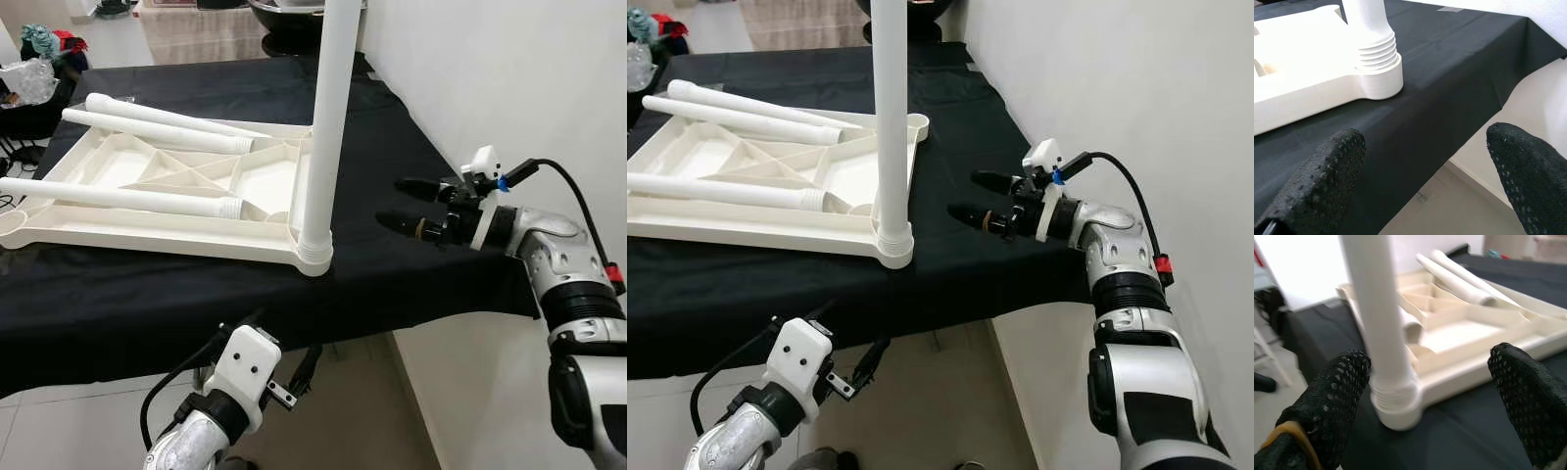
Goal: Building children table
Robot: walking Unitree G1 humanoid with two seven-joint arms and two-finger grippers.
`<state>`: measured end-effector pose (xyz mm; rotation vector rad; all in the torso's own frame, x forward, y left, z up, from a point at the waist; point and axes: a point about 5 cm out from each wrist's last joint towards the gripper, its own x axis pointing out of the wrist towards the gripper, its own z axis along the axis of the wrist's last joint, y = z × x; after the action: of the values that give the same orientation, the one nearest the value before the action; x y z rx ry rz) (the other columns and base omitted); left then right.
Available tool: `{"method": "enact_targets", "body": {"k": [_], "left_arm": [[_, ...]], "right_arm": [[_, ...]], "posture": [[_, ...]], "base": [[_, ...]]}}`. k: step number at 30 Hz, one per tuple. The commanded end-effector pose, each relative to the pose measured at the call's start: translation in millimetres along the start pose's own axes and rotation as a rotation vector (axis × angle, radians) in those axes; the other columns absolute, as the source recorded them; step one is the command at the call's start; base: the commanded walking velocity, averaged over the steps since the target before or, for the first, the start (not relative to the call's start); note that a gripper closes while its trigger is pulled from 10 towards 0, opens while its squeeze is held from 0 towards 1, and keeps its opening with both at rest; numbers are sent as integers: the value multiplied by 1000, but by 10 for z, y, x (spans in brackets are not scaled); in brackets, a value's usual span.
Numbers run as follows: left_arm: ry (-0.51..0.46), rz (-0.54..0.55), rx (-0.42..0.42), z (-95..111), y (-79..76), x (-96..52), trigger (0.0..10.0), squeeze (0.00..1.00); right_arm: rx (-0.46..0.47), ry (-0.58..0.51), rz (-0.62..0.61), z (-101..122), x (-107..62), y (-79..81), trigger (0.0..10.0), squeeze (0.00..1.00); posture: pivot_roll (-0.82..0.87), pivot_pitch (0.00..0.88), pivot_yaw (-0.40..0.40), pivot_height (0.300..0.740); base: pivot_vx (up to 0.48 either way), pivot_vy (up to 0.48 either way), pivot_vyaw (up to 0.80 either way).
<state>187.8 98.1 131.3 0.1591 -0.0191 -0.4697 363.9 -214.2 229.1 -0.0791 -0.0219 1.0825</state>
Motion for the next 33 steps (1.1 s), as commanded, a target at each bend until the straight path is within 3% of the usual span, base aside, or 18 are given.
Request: {"method": "enact_targets", "body": {"k": [1,4,12,17,33], "left_arm": [[4,-7,3,-11,-12,-23,10000,0],[3,-9,3,-10,-16,-27,10000,0],[-6,11,-2,3,18,-13,10000,0],[-6,11,-4,12,17,-18,10000,0],[-21,-7,-4,44,-2,-17,10000,0]], "right_arm": [[4,-21,45,14,26,40,10000,0],[26,-29,85,-20,113,107,10000,0],[35,-10,43,-150,439,189,10000,0],[19,-12,-34,-109,527,143,10000,0],[21,-68,3,27,741,207,10000,0]], "posture": [[106,114,-48,740],[106,110,-47,740],[114,115,-49,740],[116,124,-50,740],[118,129,-52,740]], "base": [[0,0,0],[0,0,0],[0,0,0],[0,0,0],[0,0,0]]}}
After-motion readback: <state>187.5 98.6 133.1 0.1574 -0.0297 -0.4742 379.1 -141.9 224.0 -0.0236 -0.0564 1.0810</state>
